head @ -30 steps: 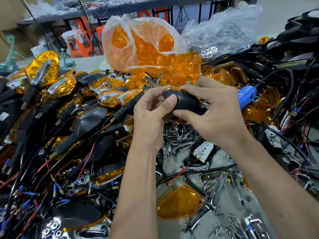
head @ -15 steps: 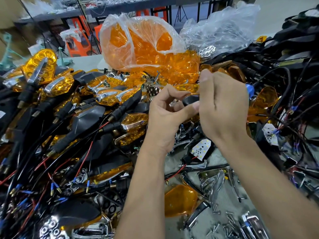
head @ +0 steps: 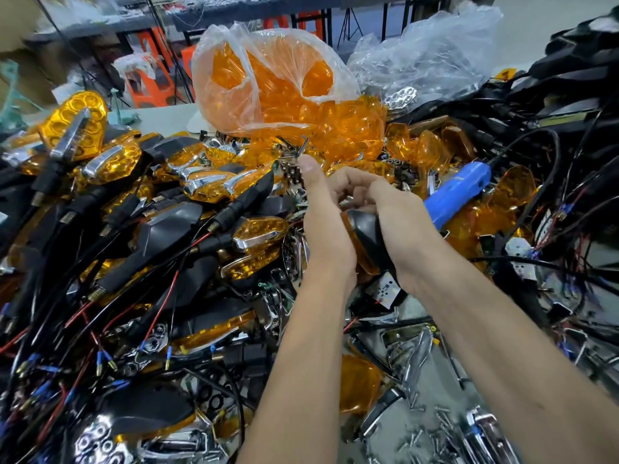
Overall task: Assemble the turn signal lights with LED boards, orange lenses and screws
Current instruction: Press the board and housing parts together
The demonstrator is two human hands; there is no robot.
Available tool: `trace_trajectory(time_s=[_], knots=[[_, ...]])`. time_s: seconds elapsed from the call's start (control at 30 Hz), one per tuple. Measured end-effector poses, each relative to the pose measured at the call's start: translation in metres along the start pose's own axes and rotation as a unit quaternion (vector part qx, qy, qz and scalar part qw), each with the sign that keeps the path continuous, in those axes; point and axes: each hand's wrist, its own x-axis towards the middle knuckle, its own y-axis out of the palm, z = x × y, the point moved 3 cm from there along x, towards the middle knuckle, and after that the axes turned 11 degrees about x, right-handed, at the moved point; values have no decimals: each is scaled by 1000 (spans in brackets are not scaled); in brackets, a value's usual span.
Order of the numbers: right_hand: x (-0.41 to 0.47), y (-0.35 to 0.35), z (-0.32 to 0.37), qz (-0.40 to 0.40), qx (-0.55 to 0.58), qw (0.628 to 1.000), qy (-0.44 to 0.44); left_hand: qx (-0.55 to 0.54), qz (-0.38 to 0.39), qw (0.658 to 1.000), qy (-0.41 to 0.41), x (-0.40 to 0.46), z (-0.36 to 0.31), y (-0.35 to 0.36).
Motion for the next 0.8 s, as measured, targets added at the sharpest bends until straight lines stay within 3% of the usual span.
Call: trace_trajectory(time_s=[0.2,0.47,0.57,0.67,0.73,0.8], knots=[[-2,1,0,43,5,999,7,52,-24,998,0,2,-7,-1],[-8,3,-2,16,57,997,40,115,-64,991,11,3,-4,-5],[-10,4,5,-16,-13,1000,-16,122,-86,989,22,5,-4,-7],[-8,-3,23,-76,-93,988,-99,158,-125,976,87,8,-11,-11],[-4,-10,30,-88,-76,988,-103,181,-105,970,121,8,-14,-17],[-1,-18,31,-89,-51,993,-66,186,-24,971,149,8,-15,-23]])
